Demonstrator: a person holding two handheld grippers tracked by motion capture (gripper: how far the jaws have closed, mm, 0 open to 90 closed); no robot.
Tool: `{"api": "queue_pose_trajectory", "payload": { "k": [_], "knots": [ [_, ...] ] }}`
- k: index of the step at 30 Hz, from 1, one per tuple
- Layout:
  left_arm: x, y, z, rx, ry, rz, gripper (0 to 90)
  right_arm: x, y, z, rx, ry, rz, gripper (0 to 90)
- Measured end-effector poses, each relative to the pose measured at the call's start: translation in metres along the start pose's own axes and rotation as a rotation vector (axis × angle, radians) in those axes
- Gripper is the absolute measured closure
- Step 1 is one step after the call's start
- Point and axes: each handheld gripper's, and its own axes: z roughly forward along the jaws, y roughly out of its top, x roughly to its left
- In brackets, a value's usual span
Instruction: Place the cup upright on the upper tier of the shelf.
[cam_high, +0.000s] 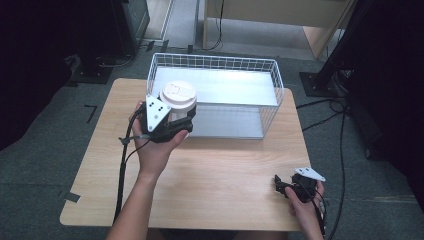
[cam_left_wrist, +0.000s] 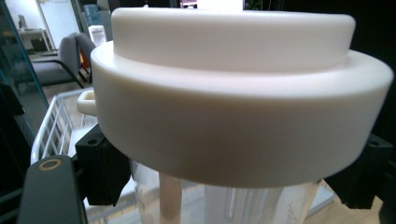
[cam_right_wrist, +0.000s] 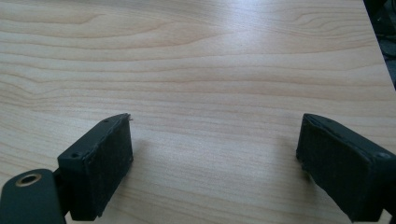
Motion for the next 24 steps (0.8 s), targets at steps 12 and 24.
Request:
{"api": "queue_pose_trajectory", "payload": {
  "k": [12,24],
  "knots": [
    [-0.003,0.035,0.024,-0.039,-0.015,0.042,16.1,0.001,0.000,0.000,0.002,0.003,0.004,10.7],
    [0.006,0.068,0.057,-0.063,-0.017,0.023,16.2,0.001,0.000,0.000,0.002,0.003,0.004,10.6]
  ]
}}
